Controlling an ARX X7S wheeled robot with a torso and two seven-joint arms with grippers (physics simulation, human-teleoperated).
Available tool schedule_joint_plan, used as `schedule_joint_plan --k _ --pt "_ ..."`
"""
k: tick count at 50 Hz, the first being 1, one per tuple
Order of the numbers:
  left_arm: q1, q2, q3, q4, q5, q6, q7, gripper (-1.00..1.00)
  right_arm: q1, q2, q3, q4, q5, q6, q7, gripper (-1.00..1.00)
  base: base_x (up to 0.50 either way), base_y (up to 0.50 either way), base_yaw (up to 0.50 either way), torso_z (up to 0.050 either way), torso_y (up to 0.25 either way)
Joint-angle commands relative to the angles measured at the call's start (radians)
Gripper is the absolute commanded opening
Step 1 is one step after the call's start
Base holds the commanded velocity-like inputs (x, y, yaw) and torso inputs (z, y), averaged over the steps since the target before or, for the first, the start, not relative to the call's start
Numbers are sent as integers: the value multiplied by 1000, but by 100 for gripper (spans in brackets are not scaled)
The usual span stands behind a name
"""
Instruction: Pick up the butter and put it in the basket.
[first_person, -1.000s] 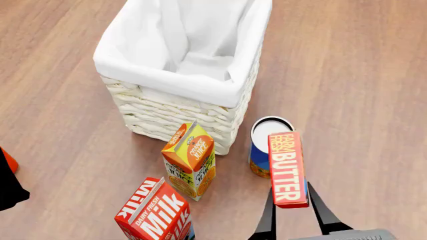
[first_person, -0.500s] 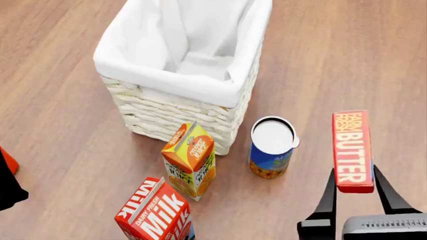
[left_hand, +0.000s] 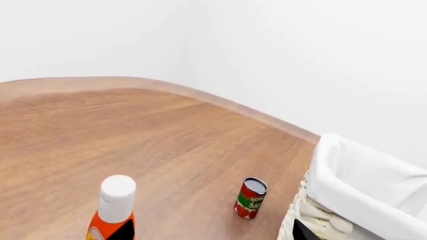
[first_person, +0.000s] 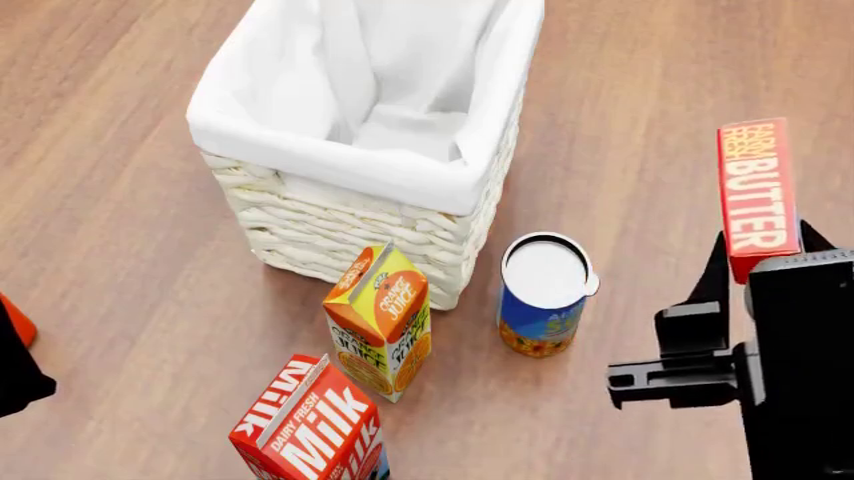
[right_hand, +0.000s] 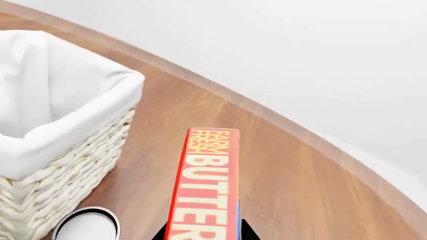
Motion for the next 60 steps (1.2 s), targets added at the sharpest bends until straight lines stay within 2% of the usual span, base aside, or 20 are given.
schedule_joint_plan --k 1,13,33,44,52,55,60 --pt "-3 2 6 -7 1 2 -3 100 232 29 -37 96 -30 94 -31 -100 0 0 0 0 0" --pt "4 2 14 -4 6 8 -4 100 403 23 -98 254 -37 97 -84 -100 0 0 0 1 2" --pt "12 -7 7 16 -10 4 -19 100 748 -46 -333 707 -148 44 -217 -100 0 0 0 1 2" --pt "28 -7 14 38 -12 8 -23 100 953 -136 -531 1093 -264 -35 -328 -100 0 0 0 0 1" --pt "36 -6 24 42 -9 14 -18 100 1078 -235 -491 1406 -259 -148 -391 -100 0 0 0 1 1" --pt "34 -9 20 47 -16 9 -24 100 1128 -269 -518 1523 -275 -165 -431 -100 0 0 0 0 3" --pt "33 -10 16 51 -23 8 -29 100 1260 -371 -558 1837 -310 -264 -526 -100 0 0 0 0 2"
